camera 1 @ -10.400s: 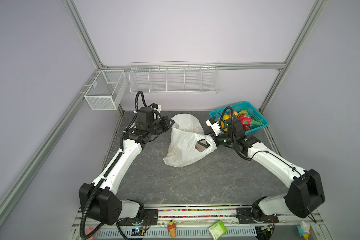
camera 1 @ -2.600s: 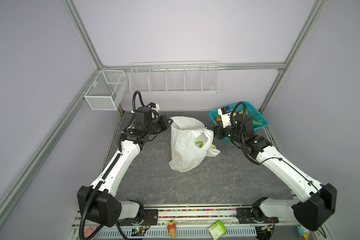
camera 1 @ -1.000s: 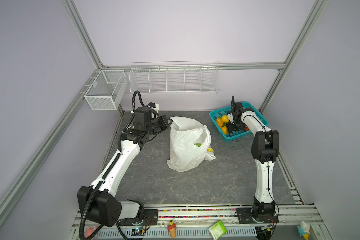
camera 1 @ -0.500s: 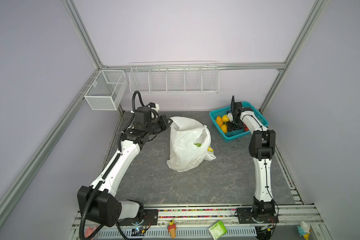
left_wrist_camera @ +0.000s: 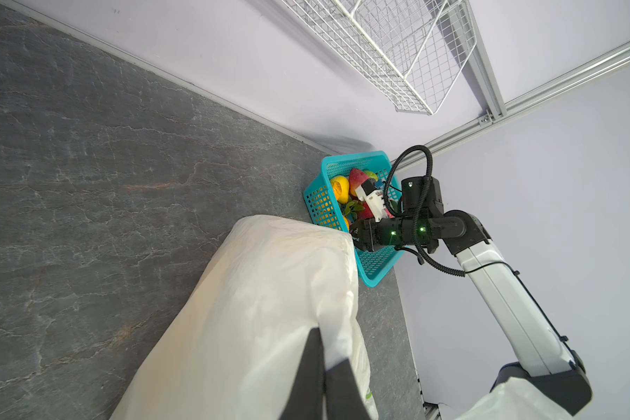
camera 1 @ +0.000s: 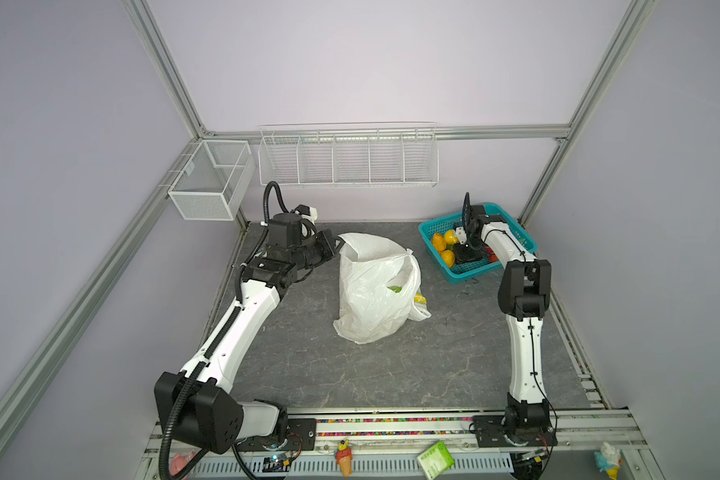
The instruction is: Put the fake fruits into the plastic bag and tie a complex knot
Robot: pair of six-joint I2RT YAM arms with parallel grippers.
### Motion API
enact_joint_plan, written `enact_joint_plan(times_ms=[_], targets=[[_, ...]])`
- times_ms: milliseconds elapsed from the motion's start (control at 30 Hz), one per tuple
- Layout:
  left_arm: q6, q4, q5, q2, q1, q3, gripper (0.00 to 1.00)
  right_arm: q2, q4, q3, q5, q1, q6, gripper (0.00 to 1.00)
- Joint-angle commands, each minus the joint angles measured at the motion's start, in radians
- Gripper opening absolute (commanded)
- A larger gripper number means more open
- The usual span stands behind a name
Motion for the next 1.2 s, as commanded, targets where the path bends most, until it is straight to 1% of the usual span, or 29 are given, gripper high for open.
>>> enact_joint_plan(times_ms=[0,167,333,400,533,567,633,733,900,1067,1167], targets=[[0.011,0.009,0.006,-0.003,0.006,-0.001,0.00,-0.070,-0.015,0.005,-0.051,-0.007,0.004,0.39],[0.012,0.009,0.009,-0.005,0.006,-0.001,0.00,-0.182,-0.008,-0.038,-0.049,-0.008,0.005,0.39],[0.011,0.009,0.006,-0.007,0.006,-0.003,0.00,-0.324,0.020,-0.133,-0.066,-0.008,0.013,0.39],[0.011,0.010,0.004,-0.007,0.006,-0.003,0.00,-0.403,0.038,-0.196,-0.097,-0.006,0.023,0.39],[0.012,0.011,0.004,-0.007,0.006,-0.003,0.00,-0.585,0.189,-0.383,-0.205,0.002,0.059,0.39],[0.012,0.010,0.005,-0.007,0.006,-0.004,0.00,-0.629,0.236,-0.439,-0.214,0.003,0.070,0.39],[0.010,0.011,0.006,-0.007,0.006,-0.002,0.00,-0.664,0.283,-0.496,-0.167,0.003,0.089,0.42],[0.005,0.011,0.012,-0.005,0.006,-0.001,0.00,-0.593,0.242,-0.454,-0.059,0.001,0.075,0.48],[0.004,0.017,0.010,-0.008,0.007,-0.006,0.00,-0.398,0.163,-0.304,0.071,-0.008,0.044,0.58],[0.005,0.017,0.006,-0.006,0.006,-0.006,0.00,-0.241,0.078,-0.163,0.140,-0.010,0.024,0.68],[0.006,0.014,0.007,0.000,0.007,-0.007,0.00,-0.174,0.053,-0.107,0.165,-0.011,0.020,0.72]])
